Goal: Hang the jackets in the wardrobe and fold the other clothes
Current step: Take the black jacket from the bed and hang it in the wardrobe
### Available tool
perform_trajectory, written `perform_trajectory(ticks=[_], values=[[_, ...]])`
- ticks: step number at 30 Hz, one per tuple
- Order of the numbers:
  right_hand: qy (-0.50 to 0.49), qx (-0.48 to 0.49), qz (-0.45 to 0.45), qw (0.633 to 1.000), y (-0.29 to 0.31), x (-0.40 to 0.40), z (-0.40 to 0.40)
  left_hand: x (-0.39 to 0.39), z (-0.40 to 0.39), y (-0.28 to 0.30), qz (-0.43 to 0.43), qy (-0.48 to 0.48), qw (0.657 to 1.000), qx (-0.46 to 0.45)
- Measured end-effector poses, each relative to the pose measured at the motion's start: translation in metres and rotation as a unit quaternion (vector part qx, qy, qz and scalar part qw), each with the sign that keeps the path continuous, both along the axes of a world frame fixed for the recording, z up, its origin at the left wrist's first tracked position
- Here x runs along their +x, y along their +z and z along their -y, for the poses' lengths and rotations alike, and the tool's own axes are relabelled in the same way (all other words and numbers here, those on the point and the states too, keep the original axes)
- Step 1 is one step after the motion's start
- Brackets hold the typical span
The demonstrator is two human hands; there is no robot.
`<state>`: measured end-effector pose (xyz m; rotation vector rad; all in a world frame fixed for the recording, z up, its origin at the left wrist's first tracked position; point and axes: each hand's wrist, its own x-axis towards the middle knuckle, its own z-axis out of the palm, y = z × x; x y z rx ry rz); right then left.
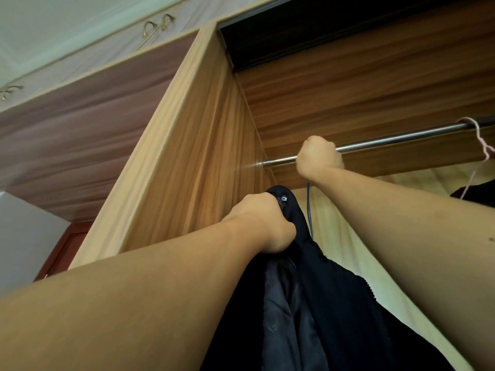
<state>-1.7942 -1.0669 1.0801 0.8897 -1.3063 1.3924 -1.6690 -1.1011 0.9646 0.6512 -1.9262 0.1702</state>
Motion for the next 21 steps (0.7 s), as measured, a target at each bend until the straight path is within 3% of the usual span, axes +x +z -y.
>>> perform_trajectory(ticks=[4,7,10,14,16,18,21], values=[[0.027,0.009,0.033,0.999,0.021,-0.025,-0.021,-0.002,0.0,0.0,0.002,0.001,1.0,-0.001],[0.152,0.013,0.095,0.984,0.033,-0.049,-0.044,-0.004,-0.001,-0.001,0.007,-0.004,1.0,-0.004],[0.284,-0.006,0.155,0.946,0.031,-0.076,-0.058,-0.005,0.0,-0.002,0.012,-0.003,1.0,-0.007],[0.359,-0.061,0.212,0.907,0.006,-0.108,-0.057,-0.004,-0.001,-0.003,0.012,0.006,1.0,-0.015],[0.381,-0.045,0.182,0.905,-0.014,-0.118,-0.055,-0.004,0.0,-0.005,0.013,0.012,1.0,-0.016],[0.4,-0.093,0.164,0.897,-0.039,-0.125,-0.053,-0.004,-0.001,-0.009,0.017,0.015,1.0,-0.007],[0.373,-0.094,0.212,0.898,-0.085,-0.142,-0.049,-0.001,-0.005,-0.014,0.028,0.017,0.999,0.012]])
